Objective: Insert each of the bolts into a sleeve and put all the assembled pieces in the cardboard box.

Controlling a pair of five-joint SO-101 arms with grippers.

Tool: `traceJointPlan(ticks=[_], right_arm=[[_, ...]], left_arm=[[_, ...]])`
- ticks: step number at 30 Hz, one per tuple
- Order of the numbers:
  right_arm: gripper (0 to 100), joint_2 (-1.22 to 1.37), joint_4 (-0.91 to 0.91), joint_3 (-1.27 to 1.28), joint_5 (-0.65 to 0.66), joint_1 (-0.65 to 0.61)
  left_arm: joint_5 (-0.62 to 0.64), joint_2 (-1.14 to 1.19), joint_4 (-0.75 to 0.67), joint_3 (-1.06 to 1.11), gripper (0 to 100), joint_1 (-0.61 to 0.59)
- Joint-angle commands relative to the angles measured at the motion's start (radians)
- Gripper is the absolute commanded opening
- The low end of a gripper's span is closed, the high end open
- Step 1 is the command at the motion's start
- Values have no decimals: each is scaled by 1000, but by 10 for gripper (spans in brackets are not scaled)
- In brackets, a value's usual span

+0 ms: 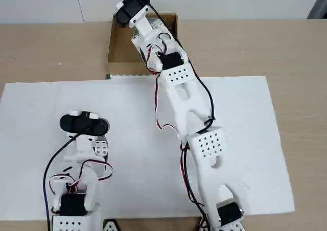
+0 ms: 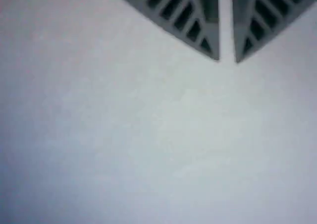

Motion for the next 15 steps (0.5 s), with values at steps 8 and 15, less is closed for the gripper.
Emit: traceJointPlan(ticks=[8,15], right_arm=[[3,-64,131,-186,3,27],[2,-65,374,-470,3,53]], left_arm=[[-6,-11,3,-4,6,-6],[-6,-11,3,-4,6,-6]])
